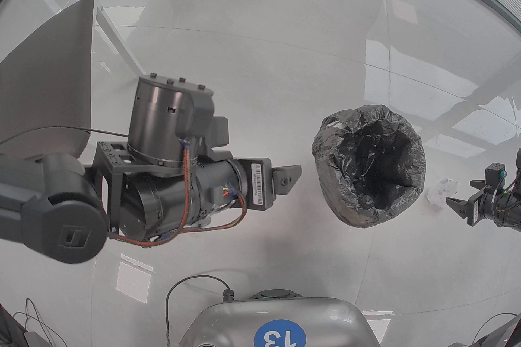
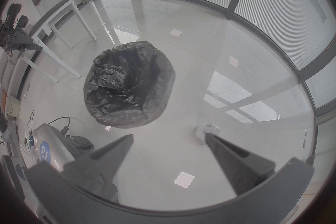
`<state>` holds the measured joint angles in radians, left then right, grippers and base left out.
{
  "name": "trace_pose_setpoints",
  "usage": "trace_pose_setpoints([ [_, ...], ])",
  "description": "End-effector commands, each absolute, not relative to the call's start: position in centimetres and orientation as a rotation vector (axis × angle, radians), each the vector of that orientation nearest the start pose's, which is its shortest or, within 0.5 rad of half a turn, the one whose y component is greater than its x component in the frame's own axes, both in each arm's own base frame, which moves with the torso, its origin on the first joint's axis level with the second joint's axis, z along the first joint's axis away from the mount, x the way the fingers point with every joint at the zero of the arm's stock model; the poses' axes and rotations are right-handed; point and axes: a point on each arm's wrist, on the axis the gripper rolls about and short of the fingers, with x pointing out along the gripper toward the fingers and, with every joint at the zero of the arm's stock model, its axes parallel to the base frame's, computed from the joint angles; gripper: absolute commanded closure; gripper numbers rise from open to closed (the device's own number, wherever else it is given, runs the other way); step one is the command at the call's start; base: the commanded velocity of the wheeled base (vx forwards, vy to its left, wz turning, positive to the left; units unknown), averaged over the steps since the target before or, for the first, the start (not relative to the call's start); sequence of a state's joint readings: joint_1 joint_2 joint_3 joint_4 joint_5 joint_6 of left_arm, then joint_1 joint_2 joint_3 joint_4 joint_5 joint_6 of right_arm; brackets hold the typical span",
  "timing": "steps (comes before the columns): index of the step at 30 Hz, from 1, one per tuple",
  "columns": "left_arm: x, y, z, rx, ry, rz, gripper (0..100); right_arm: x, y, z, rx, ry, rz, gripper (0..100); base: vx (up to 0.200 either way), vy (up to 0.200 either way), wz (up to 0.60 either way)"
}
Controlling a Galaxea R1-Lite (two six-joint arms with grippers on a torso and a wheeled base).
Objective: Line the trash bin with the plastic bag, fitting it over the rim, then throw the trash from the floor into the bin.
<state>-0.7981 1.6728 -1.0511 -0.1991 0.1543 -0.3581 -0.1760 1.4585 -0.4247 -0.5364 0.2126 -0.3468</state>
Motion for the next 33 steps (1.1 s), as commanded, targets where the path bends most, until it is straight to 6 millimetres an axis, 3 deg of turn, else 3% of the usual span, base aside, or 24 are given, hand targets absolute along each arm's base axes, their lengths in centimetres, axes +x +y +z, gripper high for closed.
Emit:
trace_pose_setpoints([
  [1, 21.9, -22.3, 21.2, -0.142, 0.500, -0.555, 0, 20.8, -3.3, 13.6, -0.241, 0.483, 0.118, 0, 0.000, -0.200, 0.00],
  [15, 21.4, -21.5, 21.8, -0.141, 0.467, -0.501, 0, 20.4, -4.1, 11.8, -0.216, 0.565, 0.096, 0, 0.000, -0.200, 0.00],
  [27, 21.3, -21.3, 21.6, -0.138, 0.472, -0.492, 0, 20.8, -4.9, 11.3, -0.230, 0.586, 0.082, 0, -0.200, -0.200, 0.00],
  [33, 21.5, -21.5, 21.6, -0.151, 0.448, -0.498, 0, 21.0, -5.0, 11.2, -0.237, 0.592, 0.086, 0, -0.200, 0.000, 0.00],
])
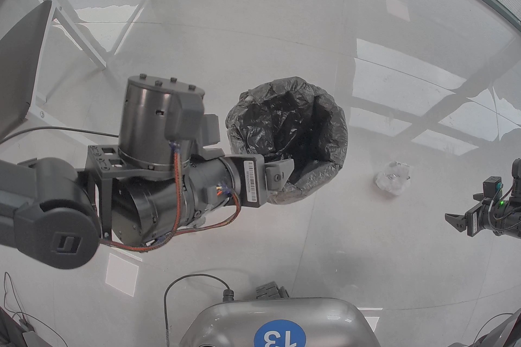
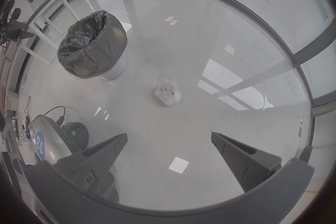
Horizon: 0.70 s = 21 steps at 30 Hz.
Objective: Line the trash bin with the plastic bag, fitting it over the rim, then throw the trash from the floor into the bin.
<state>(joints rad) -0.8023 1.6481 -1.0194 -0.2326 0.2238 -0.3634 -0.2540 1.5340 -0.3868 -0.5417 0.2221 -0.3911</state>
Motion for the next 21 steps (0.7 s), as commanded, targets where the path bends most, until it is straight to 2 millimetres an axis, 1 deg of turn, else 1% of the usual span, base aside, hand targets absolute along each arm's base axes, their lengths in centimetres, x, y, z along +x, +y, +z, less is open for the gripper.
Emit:
trace_pose_setpoints([
  [1, 21.6, -21.5, 21.6, -0.152, 0.446, -0.497, 0, 21.1, -5.0, 11.1, -0.236, 0.592, 0.089, 0, -0.200, -0.200, 0.00],
  [3, 21.7, -21.5, 21.4, -0.149, 0.451, -0.491, 0, 21.6, -5.0, 11.2, -0.238, 0.588, 0.095, 0, -0.200, -0.200, 0.00],
  [5, 21.7, -21.6, 21.4, -0.151, 0.451, -0.490, 0, 21.8, -5.0, 11.3, -0.241, 0.581, 0.096, 0, 0.200, 0.000, 0.00],
  [9, 21.8, -21.7, 21.6, -0.160, 0.431, -0.497, 0, 23.3, -4.6, 12.1, -0.250, 0.542, 0.135, 0, 0.200, 0.000, 0.00],
  [15, 22.0, -21.9, 21.7, -0.158, 0.428, -0.505, 0, 25.4, -4.1, 12.4, -0.264, 0.520, 0.169, 0, 0.200, 0.000, 0.00],
  [18, 22.1, -21.9, 21.7, -0.158, 0.428, -0.505, 0, 26.1, -3.9, 12.4, -0.267, 0.515, 0.181, 0, 0.200, 0.000, 0.00],
  [21, 22.2, -22.0, 21.6, -0.158, 0.428, -0.505, 0, 26.7, -3.4, 12.0, -0.271, 0.527, 0.207, 0, 0.200, 0.000, 0.00],
])
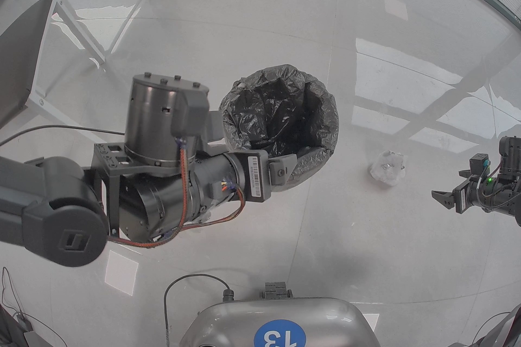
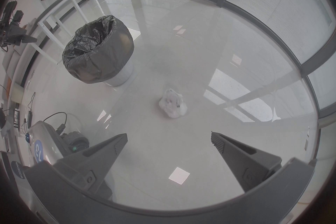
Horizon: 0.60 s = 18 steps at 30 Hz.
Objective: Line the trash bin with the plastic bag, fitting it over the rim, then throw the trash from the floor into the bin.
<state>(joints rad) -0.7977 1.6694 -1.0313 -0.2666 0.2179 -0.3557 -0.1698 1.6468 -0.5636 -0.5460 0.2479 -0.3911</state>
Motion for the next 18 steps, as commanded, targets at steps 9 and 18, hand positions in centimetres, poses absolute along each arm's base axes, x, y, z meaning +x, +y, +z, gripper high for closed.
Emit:
trace_pose_setpoints([
  [9, 22.3, -21.7, 21.8, -0.163, 0.418, -0.490, 0, 30.1, -3.0, 8.1, -0.260, 0.588, 0.274, 0, 0.000, 0.000, 0.00],
  [18, 22.5, -21.2, 21.8, -0.165, 0.419, -0.472, 0, 33.5, -2.9, 4.5, -0.282, 0.619, 0.315, 0, 0.000, 0.000, 0.00],
])
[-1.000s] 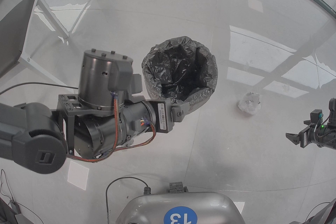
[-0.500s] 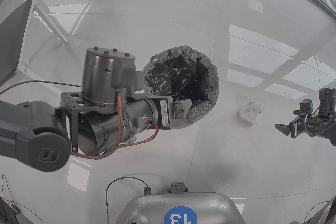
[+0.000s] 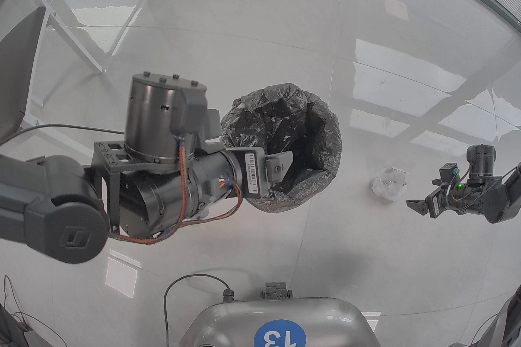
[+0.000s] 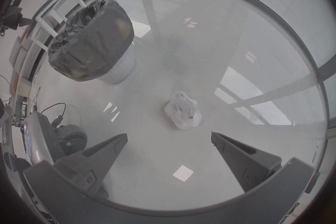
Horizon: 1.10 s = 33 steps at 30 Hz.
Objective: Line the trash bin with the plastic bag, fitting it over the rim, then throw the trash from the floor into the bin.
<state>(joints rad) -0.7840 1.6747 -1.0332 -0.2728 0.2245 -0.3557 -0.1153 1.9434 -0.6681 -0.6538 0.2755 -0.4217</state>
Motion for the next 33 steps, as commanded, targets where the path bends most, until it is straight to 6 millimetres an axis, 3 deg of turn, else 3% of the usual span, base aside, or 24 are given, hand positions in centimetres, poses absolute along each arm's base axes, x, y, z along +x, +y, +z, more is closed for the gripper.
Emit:
trace_pose_setpoints([
  [1, 22.5, -21.1, 21.8, -0.166, 0.418, -0.472, 0, 33.9, -2.9, 4.4, -0.280, 0.609, 0.323, 0, 0.000, 0.000, 0.00],
  [10, 22.8, -20.7, 21.8, -0.169, 0.414, -0.454, 0, 37.7, -3.4, 3.1, -0.296, 0.556, 0.350, 0, 0.000, 0.000, 0.00],
  [25, 22.2, -19.0, 22.4, -0.182, 0.396, -0.430, 0, 41.1, -3.6, 0.7, -0.342, 0.478, 0.433, 0, 0.000, 0.000, 0.00],
  [33, 22.3, -18.6, 22.3, -0.186, 0.400, -0.418, 0, 41.8, -5.1, 1.4, -0.384, 0.441, 0.402, 0, 0.000, 0.000, 0.00],
])
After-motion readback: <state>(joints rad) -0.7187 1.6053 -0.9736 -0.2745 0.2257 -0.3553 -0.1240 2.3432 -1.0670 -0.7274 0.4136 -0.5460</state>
